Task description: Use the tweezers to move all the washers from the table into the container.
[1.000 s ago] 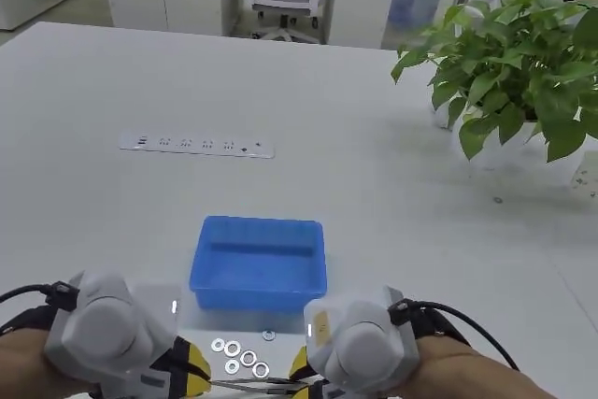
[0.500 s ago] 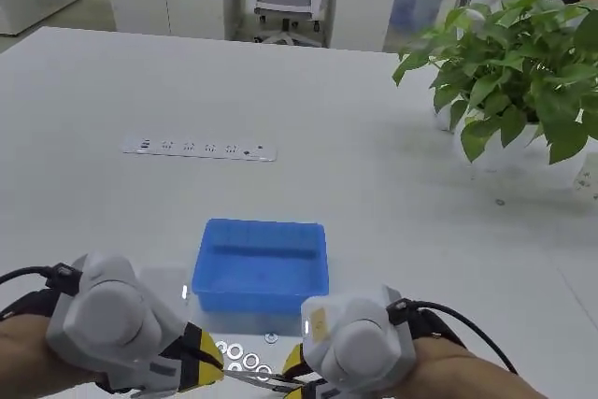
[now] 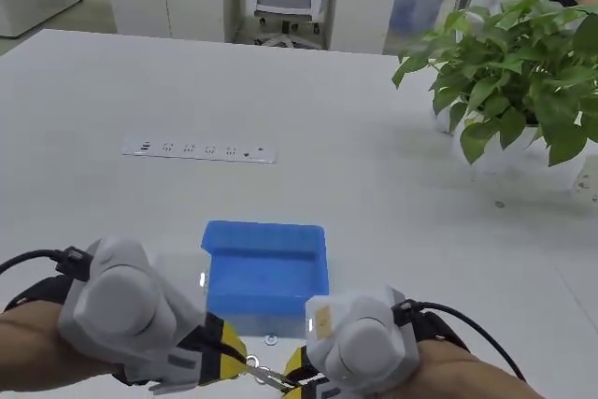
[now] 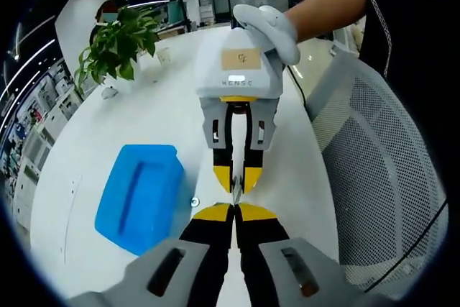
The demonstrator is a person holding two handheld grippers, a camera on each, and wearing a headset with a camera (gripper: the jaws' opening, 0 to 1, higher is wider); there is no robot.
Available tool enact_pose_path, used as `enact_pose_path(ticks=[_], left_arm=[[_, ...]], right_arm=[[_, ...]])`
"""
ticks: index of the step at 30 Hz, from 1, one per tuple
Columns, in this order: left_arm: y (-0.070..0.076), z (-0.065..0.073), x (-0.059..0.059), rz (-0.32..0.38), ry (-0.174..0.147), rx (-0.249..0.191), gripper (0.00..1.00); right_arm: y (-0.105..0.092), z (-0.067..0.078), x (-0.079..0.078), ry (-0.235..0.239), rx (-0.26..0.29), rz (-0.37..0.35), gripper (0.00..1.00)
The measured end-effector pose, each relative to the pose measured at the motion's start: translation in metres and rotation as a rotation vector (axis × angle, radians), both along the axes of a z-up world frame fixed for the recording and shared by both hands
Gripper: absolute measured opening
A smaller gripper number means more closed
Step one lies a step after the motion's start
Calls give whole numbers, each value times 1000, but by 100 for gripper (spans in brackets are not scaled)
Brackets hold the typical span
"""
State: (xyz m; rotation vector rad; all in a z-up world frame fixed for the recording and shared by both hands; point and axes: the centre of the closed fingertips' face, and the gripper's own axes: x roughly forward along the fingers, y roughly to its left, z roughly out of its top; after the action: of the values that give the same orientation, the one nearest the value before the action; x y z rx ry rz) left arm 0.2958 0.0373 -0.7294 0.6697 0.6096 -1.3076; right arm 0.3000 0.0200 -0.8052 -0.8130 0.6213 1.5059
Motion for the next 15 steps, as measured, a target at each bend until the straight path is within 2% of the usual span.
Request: enact_pose_path(ticks=[4,8,15], left_arm=[[-6,10,1,-1,1,-25,6],[-11,19,3,-5,-12,-42,6],[-16,31,4,-25,-32,-50,6]], right_arm=[[0,4,0,13,15,-12,11],[3,10,4,2,36,-25,11],[12,17,4,2,72,-34,11]])
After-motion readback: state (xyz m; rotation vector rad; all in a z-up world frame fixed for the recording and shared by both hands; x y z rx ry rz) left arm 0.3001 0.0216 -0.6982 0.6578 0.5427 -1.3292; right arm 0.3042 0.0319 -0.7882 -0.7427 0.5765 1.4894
